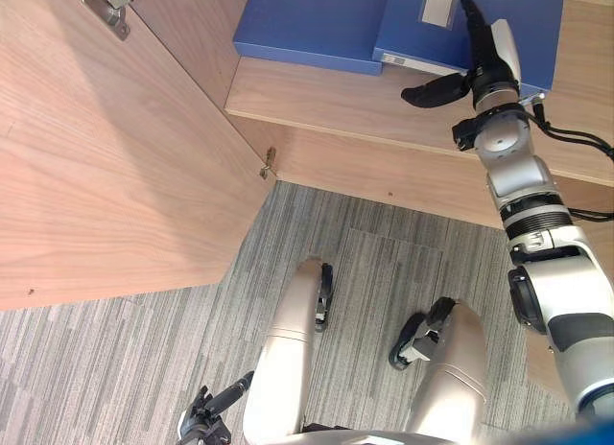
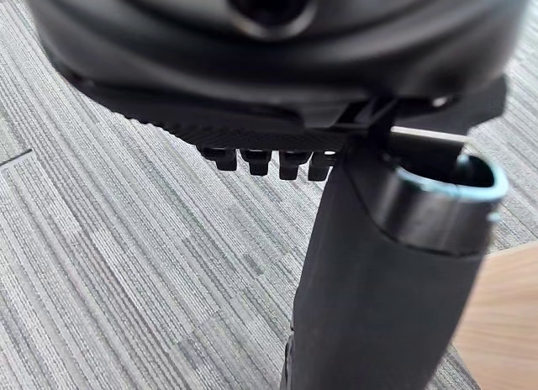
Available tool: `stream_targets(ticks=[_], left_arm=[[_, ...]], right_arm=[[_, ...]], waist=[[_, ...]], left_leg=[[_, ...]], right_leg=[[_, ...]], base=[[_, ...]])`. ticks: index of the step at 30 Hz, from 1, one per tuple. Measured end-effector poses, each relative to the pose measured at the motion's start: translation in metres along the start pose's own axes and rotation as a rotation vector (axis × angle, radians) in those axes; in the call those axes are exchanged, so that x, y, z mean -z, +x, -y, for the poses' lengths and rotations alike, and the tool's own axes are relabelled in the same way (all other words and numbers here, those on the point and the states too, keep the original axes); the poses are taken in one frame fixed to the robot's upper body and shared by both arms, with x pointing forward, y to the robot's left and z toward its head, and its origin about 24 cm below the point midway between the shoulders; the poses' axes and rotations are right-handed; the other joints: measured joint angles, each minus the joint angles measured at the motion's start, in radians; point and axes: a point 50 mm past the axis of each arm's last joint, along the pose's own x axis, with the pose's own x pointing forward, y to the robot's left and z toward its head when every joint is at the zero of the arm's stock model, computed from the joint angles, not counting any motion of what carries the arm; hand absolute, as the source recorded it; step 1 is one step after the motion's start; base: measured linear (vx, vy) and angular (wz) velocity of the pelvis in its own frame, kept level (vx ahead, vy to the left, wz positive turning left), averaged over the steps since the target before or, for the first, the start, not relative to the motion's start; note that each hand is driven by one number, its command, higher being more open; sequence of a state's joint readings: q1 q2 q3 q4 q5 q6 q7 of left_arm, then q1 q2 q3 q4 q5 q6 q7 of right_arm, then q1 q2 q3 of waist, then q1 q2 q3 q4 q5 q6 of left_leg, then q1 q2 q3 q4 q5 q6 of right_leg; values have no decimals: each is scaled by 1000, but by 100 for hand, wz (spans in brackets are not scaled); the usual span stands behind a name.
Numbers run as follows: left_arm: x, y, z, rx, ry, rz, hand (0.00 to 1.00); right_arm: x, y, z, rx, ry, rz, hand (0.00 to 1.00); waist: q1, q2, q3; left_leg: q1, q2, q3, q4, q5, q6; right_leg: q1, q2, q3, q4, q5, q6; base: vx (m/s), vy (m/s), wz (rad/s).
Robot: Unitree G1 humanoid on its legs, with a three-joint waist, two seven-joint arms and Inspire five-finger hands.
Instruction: Walk over to the cabinet, pick up the folder, carry it to the office cabinet, place the folder inside the office cabinet, then close the office cabinet door
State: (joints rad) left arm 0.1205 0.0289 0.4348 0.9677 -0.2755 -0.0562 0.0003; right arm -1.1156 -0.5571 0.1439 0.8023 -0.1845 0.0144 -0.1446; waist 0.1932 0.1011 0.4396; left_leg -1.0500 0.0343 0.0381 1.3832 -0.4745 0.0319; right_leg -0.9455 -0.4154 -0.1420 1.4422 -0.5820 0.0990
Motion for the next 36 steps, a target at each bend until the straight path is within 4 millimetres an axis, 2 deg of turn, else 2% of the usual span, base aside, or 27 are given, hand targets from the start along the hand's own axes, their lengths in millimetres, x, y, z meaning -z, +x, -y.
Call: stream_targets(ticks=[8,10,15,20,24,29,30,34,36], left_arm=[[-3,2,4,13,0,3,100],[-4,2,6,23,1,6,100],[-2,2,7,29,5,0,100],[-1,2,13,64,23,-6,100],[0,2,16,78,39,-8,100],[-3,2,18,83,44,5,100],[-4,2,18,82,46,9,100],[-11,2,23,84,67,47,100],[-17,2,25,89,66,76,100]], right_arm=[[18,-1,13,-16,14,-43,100],[36,-6,19,1,29,-89,100],[58,-14,36,39,28,-156,100],[71,-18,44,69,39,-202,100],[73,-20,43,68,36,-206,100],[66,-21,34,106,43,-180,100],[63,-22,31,111,48,-167,100],[40,-37,-5,57,-38,-24,100],[27,-44,-12,50,-77,56,100]], waist=[[-6,0,0],[-4,0,0],[-7,0,0],[-16,0,0],[-16,0,0],[-17,-1,-1],[-18,-1,-1],[-31,-1,-1],[-34,-2,0]], left_leg=[[4,0,1,-3,1,0],[10,0,3,-8,1,0],[37,0,7,-28,2,1],[58,6,8,-43,3,1],[69,10,10,-54,3,1],[73,13,12,-61,3,1],[74,14,13,-62,3,1],[109,25,21,-78,3,1],[122,28,25,-87,3,1]], right_leg=[[3,0,1,-1,0,0],[8,0,1,-6,0,1],[31,3,1,-27,4,5],[51,12,-2,-48,11,7],[58,17,-2,-59,14,6],[59,21,-3,-67,16,6],[60,23,-2,-68,16,6],[86,33,1,-83,18,4],[96,34,1,-90,20,2]], base=[[22,-25,0],[36,-35,0],[40,-33,-2],[43,-28,-4],[29,-27,-5],[31,-23,-2],[51,-33,-9],[45,-42,-8],[23,-41,-5]])
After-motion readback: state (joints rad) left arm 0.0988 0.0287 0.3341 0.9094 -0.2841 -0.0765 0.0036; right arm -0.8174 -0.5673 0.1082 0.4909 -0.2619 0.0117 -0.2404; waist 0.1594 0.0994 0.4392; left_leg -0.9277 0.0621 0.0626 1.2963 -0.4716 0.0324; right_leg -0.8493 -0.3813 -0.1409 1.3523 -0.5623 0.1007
